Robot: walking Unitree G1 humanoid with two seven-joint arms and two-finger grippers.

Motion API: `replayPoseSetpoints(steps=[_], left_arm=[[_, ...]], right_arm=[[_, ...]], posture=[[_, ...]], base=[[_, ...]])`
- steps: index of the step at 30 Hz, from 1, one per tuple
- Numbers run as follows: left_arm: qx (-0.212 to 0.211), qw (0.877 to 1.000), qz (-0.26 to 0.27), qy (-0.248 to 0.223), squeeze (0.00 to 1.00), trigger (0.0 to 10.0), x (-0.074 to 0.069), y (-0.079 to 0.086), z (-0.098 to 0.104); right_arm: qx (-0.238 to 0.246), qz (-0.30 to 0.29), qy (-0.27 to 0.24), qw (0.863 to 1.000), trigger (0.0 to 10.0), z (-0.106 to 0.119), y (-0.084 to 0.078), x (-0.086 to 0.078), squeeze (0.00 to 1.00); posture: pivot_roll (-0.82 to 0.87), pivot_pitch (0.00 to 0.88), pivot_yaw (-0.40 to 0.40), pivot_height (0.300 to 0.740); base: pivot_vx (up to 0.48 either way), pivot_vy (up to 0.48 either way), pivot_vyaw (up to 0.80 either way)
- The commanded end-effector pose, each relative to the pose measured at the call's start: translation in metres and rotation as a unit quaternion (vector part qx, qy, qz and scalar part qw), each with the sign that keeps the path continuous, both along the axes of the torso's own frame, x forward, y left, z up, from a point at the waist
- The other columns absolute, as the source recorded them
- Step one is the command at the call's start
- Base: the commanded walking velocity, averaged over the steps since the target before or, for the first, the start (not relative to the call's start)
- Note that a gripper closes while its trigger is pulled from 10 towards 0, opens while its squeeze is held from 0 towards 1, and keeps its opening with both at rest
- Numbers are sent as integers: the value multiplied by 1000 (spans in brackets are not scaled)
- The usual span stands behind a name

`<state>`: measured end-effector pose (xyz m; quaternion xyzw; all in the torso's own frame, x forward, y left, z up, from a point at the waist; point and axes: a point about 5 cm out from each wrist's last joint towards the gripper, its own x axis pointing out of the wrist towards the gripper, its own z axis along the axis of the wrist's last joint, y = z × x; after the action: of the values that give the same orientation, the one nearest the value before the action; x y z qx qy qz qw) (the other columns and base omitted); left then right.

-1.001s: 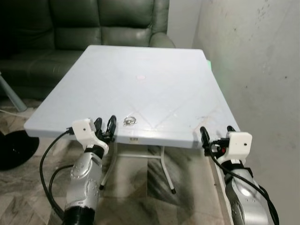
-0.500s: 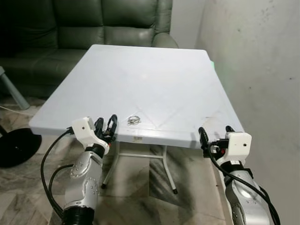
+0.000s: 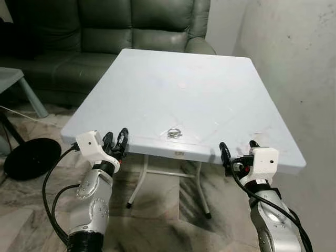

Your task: Hang keys on a hook

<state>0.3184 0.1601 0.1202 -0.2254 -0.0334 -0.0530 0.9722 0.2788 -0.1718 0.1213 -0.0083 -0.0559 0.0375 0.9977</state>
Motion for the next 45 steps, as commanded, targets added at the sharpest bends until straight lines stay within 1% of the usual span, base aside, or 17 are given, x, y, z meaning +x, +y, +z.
replayPoseSetpoints(steps=[1, 32, 45], left_arm=[[1, 1000, 2, -3, 0, 10000, -1, 1, 3], [-9, 1000, 5, -3, 0, 10000, 1, 0, 4], [-3, 1000, 7, -4, 0, 10000, 1, 2, 6]], right_arm=[[1, 1, -2, 1000, 10000, 2, 0, -1, 0], [-3, 7, -1, 1000, 10000, 4, 3, -2, 0], [0, 5, -5, 1000, 10000, 7, 2, -3, 0]], posture=[[26, 77, -20, 740], [24, 75, -24, 740], [23, 77, -22, 740]], base=[[0, 424, 0], [0, 437, 0], [0, 0, 0]])
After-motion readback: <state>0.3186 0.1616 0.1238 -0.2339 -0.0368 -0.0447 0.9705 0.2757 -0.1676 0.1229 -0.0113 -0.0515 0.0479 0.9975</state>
